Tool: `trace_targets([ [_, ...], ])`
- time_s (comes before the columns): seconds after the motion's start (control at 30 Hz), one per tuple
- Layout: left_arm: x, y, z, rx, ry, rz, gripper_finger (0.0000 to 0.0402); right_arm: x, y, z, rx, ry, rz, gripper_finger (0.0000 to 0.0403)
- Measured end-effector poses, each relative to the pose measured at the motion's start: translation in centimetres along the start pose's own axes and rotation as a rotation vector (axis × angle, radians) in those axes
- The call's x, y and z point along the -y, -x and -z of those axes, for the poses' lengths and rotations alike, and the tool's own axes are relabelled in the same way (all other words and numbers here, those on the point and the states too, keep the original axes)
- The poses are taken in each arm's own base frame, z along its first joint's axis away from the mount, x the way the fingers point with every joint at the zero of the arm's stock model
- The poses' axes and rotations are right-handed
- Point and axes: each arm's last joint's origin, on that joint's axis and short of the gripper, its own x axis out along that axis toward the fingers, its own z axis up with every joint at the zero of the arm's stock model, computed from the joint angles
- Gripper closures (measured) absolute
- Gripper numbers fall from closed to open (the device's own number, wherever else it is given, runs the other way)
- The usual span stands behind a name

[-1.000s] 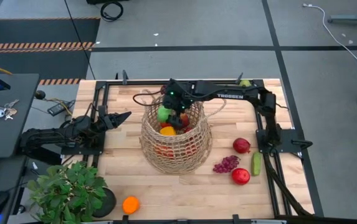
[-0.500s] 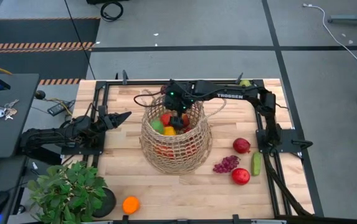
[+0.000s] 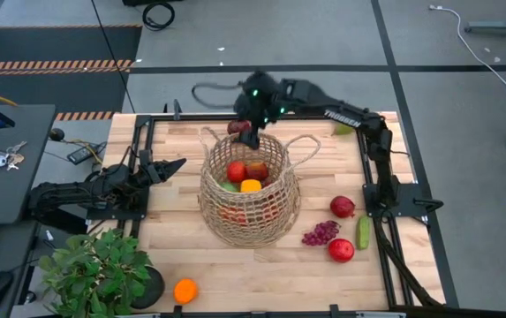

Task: Build produce basket
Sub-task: Put the red apple into the basket

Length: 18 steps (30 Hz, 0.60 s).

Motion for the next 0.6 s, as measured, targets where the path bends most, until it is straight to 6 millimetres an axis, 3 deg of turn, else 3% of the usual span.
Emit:
trace_targets([
  [0.17,0.0,0.0,0.0,0.000,0.000,0.000,0.0313,1.8,3.9,-1.6,0.094,0.003,0.122,0.0005],
  [0.33,0.0,0.0,0.0,0.000,0.000,0.001,0.0311,2.8,8.2,-0.5,0.092,-0.058,0.171,0.0005],
  [0.6,0.0,0.0,0.0,0.000,0.000,0.000,0.0310,0.1,13.7,2.0,0.081,-0.030,0.261,0.0012],
])
